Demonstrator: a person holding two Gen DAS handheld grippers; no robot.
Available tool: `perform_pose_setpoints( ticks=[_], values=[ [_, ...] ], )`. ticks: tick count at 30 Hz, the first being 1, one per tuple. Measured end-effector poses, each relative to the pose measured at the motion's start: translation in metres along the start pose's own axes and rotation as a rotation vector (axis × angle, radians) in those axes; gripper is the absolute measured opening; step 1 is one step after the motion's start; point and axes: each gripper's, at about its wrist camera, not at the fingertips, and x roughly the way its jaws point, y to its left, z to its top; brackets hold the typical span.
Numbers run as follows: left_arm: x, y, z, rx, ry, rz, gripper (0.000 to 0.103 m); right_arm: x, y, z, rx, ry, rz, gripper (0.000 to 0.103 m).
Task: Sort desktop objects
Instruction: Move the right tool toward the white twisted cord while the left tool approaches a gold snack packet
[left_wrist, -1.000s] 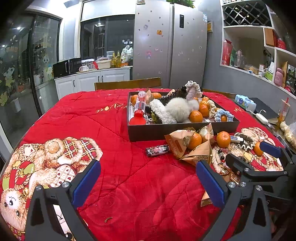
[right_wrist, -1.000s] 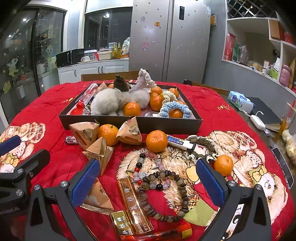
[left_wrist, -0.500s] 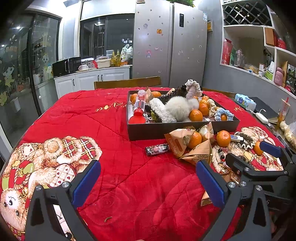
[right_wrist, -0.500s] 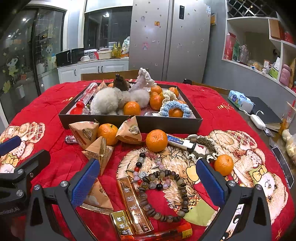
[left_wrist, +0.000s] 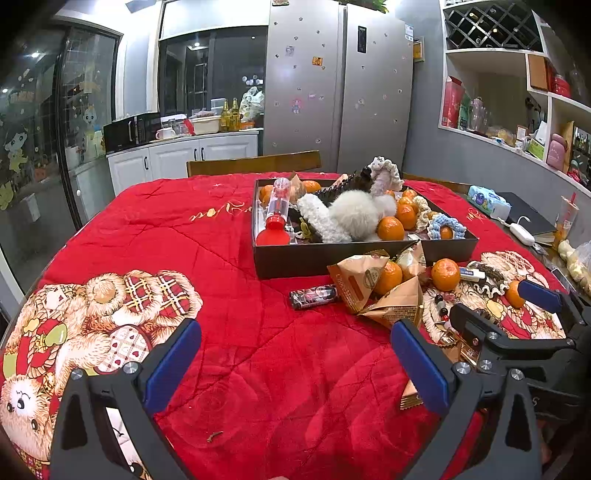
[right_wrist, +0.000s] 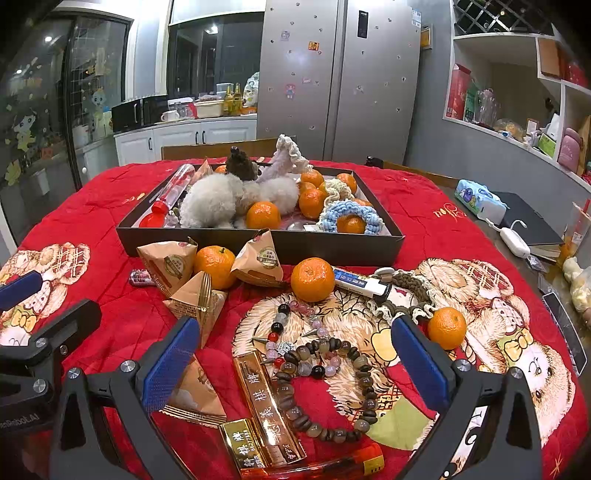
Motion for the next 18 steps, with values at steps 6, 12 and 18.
perform_pose_setpoints(
  ticks=[6,12,18],
  values=[
    [-0.004,-0.003,0.0,0.014,-0.02,-0.013,0.103,-0.006,-0.003,0.003,0.009,-0.034,0.015,0.103],
    [-0.005,-0.001,0.002,0.012,-0.027,-0.036,0.103,-0.011,-0.009,0.01,0.008,-0.065,0.091,0.103],
    [-0.006,-0.004,0.004,0.023,-0.038,-0.09,0.103,-0.021,-0.025,0.023,0.043,-0.097,0.164,0.103]
  ],
)
